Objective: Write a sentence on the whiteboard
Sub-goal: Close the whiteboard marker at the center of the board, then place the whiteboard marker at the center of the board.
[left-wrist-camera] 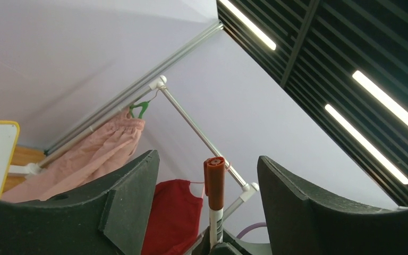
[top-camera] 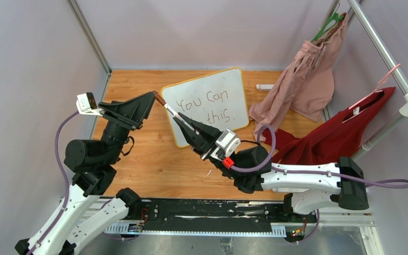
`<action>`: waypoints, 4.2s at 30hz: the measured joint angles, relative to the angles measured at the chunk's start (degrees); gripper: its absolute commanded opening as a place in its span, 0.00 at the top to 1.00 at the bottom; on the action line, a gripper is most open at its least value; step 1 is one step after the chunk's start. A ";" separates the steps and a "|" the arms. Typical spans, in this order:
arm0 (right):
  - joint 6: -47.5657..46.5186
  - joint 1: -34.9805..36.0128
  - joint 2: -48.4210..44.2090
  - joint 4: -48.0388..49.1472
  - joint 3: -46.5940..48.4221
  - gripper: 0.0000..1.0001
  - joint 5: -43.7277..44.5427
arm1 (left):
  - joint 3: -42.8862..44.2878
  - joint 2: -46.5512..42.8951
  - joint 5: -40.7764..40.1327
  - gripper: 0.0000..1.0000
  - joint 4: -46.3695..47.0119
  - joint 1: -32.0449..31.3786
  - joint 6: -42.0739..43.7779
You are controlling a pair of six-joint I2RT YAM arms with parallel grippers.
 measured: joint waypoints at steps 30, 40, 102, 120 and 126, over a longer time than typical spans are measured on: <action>0.72 0.00 0.57 -2.05 0.00 1.00 0.28 | 0.26 1.16 1.64 1.00 0.02 0.00 -0.66; -0.26 0.02 2.54 -0.57 1.84 1.00 1.73 | 0.26 2.34 1.51 1.00 1.77 0.50 -3.23; 4.74 -0.68 -10.60 -14.86 -5.53 1.00 0.83 | 0.04 -7.80 -14.49 0.00 -18.49 -11.67 10.14; 45.62 -18.93 -19.91 -50.64 -21.42 1.00 -8.52 | -2.32 -16.15 -41.46 0.00 -46.14 -11.67 27.12; 59.71 -24.22 -15.78 -48.57 -25.62 1.00 -17.31 | -5.09 -13.88 -41.38 0.00 -48.02 -11.67 28.28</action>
